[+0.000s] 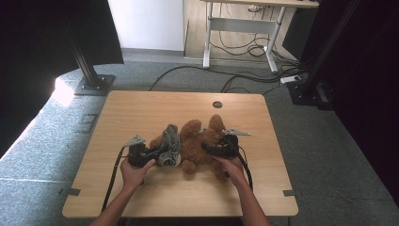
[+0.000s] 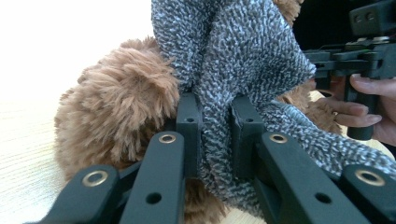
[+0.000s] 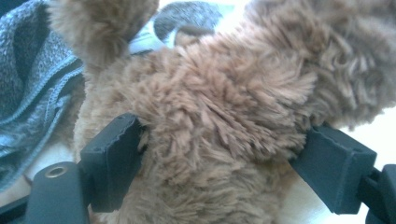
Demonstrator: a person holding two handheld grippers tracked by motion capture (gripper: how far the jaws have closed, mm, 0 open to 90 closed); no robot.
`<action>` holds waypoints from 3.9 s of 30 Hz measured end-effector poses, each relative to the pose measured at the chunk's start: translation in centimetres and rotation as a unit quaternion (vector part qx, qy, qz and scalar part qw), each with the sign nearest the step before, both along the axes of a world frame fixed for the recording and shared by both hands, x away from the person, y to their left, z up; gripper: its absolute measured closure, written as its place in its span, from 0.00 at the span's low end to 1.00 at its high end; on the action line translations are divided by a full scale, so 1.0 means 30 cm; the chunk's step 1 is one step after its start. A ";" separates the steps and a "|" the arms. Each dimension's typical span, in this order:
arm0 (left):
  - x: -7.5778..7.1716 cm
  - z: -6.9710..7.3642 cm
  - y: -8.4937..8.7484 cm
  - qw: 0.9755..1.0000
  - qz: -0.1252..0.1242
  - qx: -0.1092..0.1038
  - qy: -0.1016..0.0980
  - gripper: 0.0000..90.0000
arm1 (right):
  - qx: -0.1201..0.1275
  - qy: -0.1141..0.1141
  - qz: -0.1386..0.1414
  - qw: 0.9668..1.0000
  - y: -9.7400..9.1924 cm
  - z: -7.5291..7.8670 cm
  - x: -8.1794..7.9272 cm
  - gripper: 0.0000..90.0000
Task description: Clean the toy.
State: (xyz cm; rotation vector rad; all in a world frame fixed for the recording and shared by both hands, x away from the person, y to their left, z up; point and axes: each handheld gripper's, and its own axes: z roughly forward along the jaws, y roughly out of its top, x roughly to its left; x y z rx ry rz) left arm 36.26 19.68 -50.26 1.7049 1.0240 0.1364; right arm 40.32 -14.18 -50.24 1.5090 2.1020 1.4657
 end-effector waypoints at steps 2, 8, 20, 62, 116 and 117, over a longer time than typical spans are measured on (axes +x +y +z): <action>-0.004 0.000 0.000 1.000 -0.001 -0.001 0.001 0.85 | 0.016 0.013 0.011 1.000 -0.004 -0.009 0.000 0.28; -0.012 0.062 0.010 1.000 -0.013 -0.021 0.000 0.85 | -0.033 -0.037 0.016 0.999 0.014 -0.009 -0.050 0.52; 0.089 0.251 -0.165 0.999 -0.038 -0.001 -0.011 0.84 | -0.056 -0.133 0.012 0.989 0.013 -0.072 -0.181 0.62; -0.037 0.061 -0.062 0.999 -0.038 0.014 0.007 0.85 | -0.060 -0.111 0.012 0.992 -0.119 0.025 -0.171 0.57; 0.038 0.189 -0.109 0.998 -0.044 0.035 0.009 0.84 | -0.072 -0.178 0.022 0.981 -0.105 -0.027 -0.206 0.69; 0.042 0.186 -0.069 0.999 -0.037 0.022 0.015 0.84 | -0.070 -0.178 0.023 0.981 -0.107 -0.028 -0.206 0.69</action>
